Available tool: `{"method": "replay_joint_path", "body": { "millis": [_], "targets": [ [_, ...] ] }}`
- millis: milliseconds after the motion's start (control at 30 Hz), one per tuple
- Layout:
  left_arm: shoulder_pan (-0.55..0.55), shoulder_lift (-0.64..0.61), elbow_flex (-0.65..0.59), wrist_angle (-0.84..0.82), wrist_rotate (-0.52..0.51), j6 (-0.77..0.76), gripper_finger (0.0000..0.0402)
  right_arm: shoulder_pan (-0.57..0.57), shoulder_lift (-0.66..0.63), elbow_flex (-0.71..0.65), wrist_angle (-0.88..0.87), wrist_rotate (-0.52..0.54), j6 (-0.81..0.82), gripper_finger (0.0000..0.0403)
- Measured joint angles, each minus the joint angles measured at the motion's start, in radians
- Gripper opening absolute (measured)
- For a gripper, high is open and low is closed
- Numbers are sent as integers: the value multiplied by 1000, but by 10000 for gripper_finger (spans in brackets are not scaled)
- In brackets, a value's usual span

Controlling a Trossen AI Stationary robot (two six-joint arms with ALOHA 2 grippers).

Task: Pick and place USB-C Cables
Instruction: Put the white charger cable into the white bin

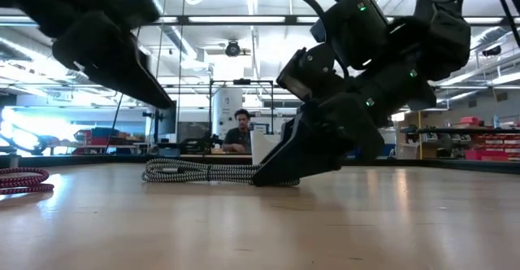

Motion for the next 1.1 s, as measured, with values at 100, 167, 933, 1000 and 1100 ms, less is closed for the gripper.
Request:
{"method": "replay_joint_path", "body": {
  "millis": [100, 167, 933, 1000, 1100],
  "targets": [
    [-96, -4, 0, -43, -196, -100, 220, 1, 9, 3, -33, 31, 1, 154],
    [-149, -2, 0, -71, -288, -176, 212, -1, 8, 5, -59, 35, 1, 128],
    [-248, -1, 0, -190, -515, -371, 173, -136, -714, -6, -718, 122, -177, 31],
    [-247, -1, 0, -190, -518, -371, 173, -219, -765, -5, -721, 120, -233, 31],
    [-247, -1, 0, -190, -525, -371, 172, -376, -782, 40, -770, 119, -325, 31]
  ]
}}
